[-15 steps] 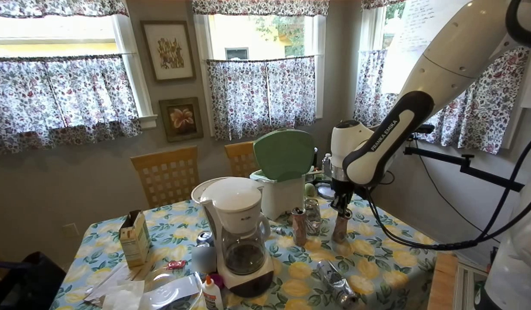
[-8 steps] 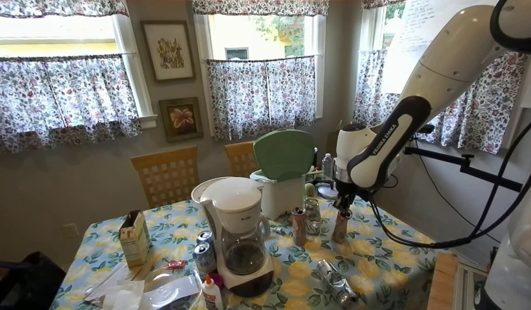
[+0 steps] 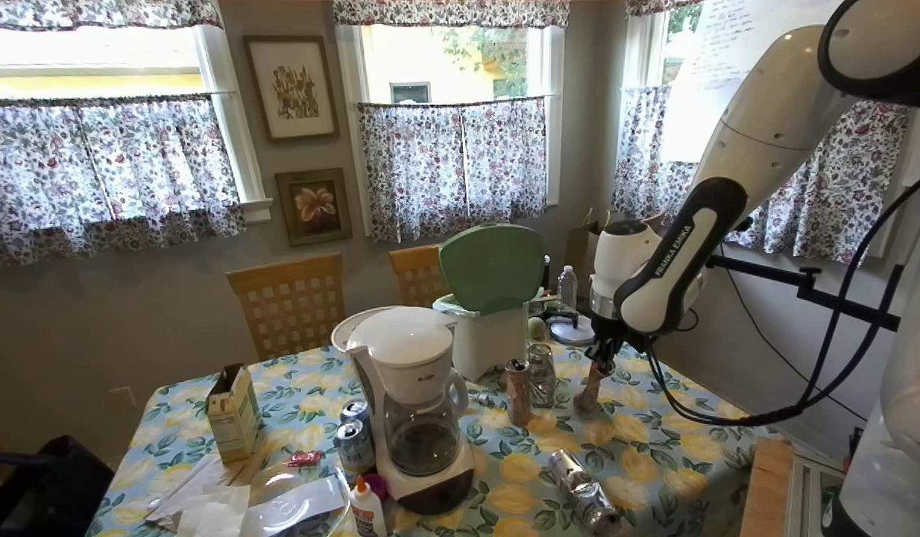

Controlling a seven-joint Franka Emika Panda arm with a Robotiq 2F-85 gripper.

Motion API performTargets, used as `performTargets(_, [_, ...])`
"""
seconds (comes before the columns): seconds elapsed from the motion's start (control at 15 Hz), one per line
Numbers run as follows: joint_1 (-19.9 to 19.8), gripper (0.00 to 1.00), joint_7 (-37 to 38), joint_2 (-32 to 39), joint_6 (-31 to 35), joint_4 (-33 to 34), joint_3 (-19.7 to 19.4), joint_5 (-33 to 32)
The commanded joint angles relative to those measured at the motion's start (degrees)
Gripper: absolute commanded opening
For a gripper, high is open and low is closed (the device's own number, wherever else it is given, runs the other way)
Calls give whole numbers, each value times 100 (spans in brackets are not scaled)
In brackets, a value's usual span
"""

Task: Drop all the cans on the table

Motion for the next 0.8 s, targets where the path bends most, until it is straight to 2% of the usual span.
performTargets(0.0, [-84,0,802,-30,-149,64,-408,-1020])
performTargets(0.33, [-314,0,1575,-223,-1020,75,-715,-2009])
performTargets(0.47, [-437,0,1903,-256,-1127,111,-749,-2277])
performTargets(0.73, [-499,0,2368,-623,-931,71,-616,-2671])
